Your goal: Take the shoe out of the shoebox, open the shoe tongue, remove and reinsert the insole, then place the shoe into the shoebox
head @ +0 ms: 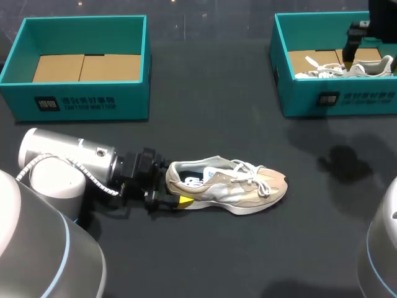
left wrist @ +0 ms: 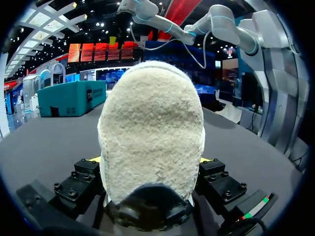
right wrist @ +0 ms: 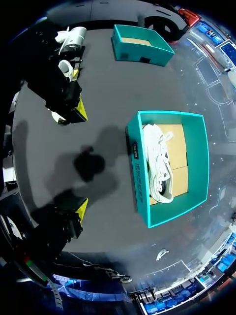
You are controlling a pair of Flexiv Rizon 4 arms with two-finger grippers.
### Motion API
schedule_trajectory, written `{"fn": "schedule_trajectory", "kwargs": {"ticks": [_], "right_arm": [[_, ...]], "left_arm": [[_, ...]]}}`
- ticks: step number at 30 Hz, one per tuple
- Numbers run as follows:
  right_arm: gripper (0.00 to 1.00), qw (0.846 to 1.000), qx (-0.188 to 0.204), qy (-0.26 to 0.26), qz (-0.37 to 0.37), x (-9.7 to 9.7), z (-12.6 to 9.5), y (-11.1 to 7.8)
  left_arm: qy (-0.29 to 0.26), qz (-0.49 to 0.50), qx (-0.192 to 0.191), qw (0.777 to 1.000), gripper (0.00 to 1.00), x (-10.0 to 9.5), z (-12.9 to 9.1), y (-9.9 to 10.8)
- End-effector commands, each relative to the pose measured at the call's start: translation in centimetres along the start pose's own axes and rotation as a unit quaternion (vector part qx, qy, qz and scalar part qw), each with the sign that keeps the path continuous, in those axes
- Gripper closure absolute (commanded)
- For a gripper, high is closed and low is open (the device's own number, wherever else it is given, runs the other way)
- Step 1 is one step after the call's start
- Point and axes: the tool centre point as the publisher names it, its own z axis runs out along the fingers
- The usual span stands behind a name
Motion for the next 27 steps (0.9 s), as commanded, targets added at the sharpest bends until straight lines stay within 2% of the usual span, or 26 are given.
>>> {"fn": "schedule_trajectory", "kwargs": {"ticks": [1, 9, 15, 19, 27], "right_arm": [[0.0, 0.999, -0.03, -0.019, 0.016, 3.2, 0.0, -5.5], [0.0, 0.999, -0.022, -0.035, 0.031, 10.6, 0.2, -11.0], [0.0, 0.998, -0.028, -0.042, 0.033, 14.7, -0.2, -13.7], [0.0, 0.999, -0.01, -0.026, 0.025, 16.3, -0.3, -14.4], [0.0, 0.999, -0.01, -0.026, 0.025, 16.3, -0.3, -14.4]], "left_arm": [[0.0, 0.0, -0.001, 1.0, 1.0, -0.1, 0.0, 0.1], [0.0, 0.0, -0.001, 1.0, 1.0, -0.1, 0.0, 0.1], [0.0, 0.0, -0.001, 1.0, 1.0, -0.1, 0.0, 0.1], [0.0, 0.0, -0.001, 1.0, 1.0, -0.1, 0.0, 0.1], [0.0, 0.0, -0.001, 1.0, 1.0, -0.1, 0.0, 0.1]]}}
